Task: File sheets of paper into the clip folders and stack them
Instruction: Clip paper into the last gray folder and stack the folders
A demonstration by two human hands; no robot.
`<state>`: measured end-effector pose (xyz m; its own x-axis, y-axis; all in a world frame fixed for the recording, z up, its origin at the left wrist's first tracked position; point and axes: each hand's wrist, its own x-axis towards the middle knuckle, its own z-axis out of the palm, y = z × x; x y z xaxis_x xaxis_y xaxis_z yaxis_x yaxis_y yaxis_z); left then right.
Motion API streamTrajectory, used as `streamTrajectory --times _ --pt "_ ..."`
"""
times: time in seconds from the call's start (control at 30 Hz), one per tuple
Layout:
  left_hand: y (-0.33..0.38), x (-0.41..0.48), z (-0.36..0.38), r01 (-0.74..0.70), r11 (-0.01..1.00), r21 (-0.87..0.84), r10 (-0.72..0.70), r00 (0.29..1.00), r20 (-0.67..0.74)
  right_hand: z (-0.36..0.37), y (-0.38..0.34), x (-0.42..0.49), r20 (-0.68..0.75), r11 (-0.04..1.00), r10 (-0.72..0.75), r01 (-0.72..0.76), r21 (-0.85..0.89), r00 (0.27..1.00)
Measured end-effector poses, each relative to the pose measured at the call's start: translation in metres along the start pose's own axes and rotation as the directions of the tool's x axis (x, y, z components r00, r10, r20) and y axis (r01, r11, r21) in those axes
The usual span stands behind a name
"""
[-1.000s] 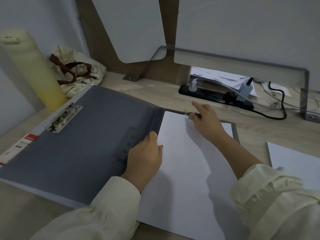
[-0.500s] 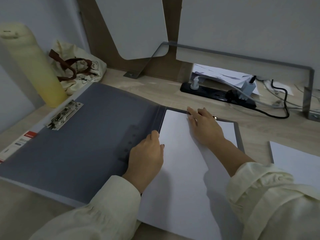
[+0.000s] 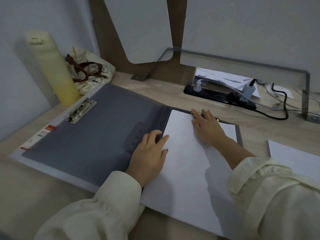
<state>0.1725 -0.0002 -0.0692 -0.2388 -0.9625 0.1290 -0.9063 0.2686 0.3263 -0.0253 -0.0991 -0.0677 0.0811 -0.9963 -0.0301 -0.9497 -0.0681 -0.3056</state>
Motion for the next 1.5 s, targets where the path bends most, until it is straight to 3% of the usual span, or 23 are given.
streamTrajectory --times 0.13,0.4,0.5,0.67,0.77,0.9,1.07,1.23,1.4,1.5 --pt "-0.003 -0.019 -0.012 -0.025 0.999 -0.04 0.03 0.991 0.132 -0.008 0.009 -0.014 -0.021 1.0 0.015 -0.015 0.013 1.0" --pt "0.029 -0.048 -0.026 0.122 0.986 -0.116 -0.081 0.947 0.31 -0.057 0.047 -0.072 0.027 0.989 0.094 -0.097 0.112 0.995" --pt "0.061 -0.044 -0.019 0.057 0.998 -0.027 -0.048 0.965 0.259 -0.071 0.072 -0.102 0.039 0.973 0.159 -0.163 0.162 0.987" --pt "0.131 -0.04 0.0 -0.119 0.983 -0.142 0.159 0.936 0.315 -0.08 0.126 -0.157 0.016 0.926 0.311 -0.307 0.219 0.95" --pt "0.173 -0.041 0.025 -0.282 0.941 -0.187 0.33 0.887 0.324 -0.078 0.161 -0.188 0.009 0.873 0.442 -0.432 0.225 0.897" --pt "0.217 -0.044 0.055 -0.46 0.873 -0.163 0.485 0.785 0.386 -0.076 0.198 -0.223 -0.03 0.75 0.641 -0.617 0.24 0.767" --pt "0.234 -0.042 0.071 -0.502 0.865 -0.011 0.453 0.77 0.45 -0.075 0.228 -0.249 -0.074 0.605 0.779 -0.715 0.35 0.623" --pt "0.236 -0.038 0.069 -0.503 0.864 0.014 0.433 0.757 0.489 -0.085 0.239 -0.248 -0.051 0.442 0.857 -0.682 0.582 0.512" --pt "0.238 -0.037 0.068 -0.497 0.867 0.031 0.418 0.76 0.498 -0.096 0.258 -0.246 0.066 0.259 0.896 -0.637 0.726 0.44" --pt "0.241 -0.036 0.066 -0.489 0.872 0.036 0.403 0.758 0.513 -0.096 0.265 -0.246 0.108 0.225 0.892 -0.639 0.736 0.438"
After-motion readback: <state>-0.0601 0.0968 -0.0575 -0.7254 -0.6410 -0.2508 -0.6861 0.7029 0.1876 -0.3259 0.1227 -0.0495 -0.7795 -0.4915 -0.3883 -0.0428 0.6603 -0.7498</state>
